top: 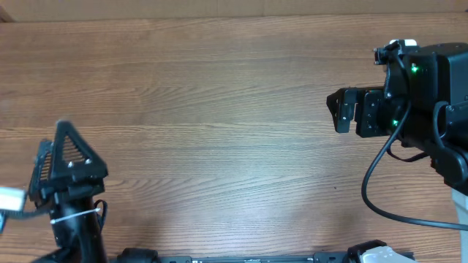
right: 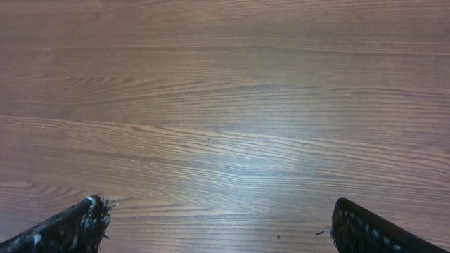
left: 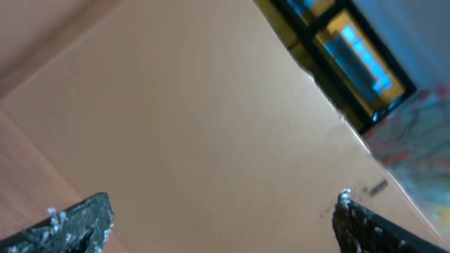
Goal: Untangle cables
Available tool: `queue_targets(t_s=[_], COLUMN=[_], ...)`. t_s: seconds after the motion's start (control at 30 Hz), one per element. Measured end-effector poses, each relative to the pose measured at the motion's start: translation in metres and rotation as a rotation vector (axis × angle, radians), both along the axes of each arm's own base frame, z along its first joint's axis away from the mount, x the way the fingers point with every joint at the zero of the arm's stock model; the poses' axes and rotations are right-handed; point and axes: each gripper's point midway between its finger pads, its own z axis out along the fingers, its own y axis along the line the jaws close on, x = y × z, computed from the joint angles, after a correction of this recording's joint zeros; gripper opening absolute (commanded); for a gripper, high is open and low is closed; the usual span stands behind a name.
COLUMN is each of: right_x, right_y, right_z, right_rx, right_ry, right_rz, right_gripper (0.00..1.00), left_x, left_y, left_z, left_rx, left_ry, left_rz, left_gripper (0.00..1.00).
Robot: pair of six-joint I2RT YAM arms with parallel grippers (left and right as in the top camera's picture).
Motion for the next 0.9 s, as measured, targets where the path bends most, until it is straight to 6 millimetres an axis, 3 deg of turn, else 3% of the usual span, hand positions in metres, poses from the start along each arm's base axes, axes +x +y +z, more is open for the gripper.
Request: queue_targets(t_s=[0.43, 0.63, 0.9], right_x=[0.000, 0.000, 0.000], right_y=[0.000, 0.000, 0.000], right_z=[0.000, 0.000, 0.000], right_rx=[-0.001, 0.000, 0.000], right_ry=[0.000, 0.000, 0.000], right_rz=[0.000, 0.000, 0.000], right_gripper=[1.00, 1.00, 1.00], left_x=[-0.012, -0.019, -0.023], left_y=[0.024, 0.039, 0.049], left_z=[-0.052, -0.067, -0.078], left_rx=[-0.084, -0.088, -0.051], left_ry=[-0.257, -0.343, -0.326], left_rz=[0.135, 0.218, 0.290], left_gripper=[0.99, 1.00, 0.99])
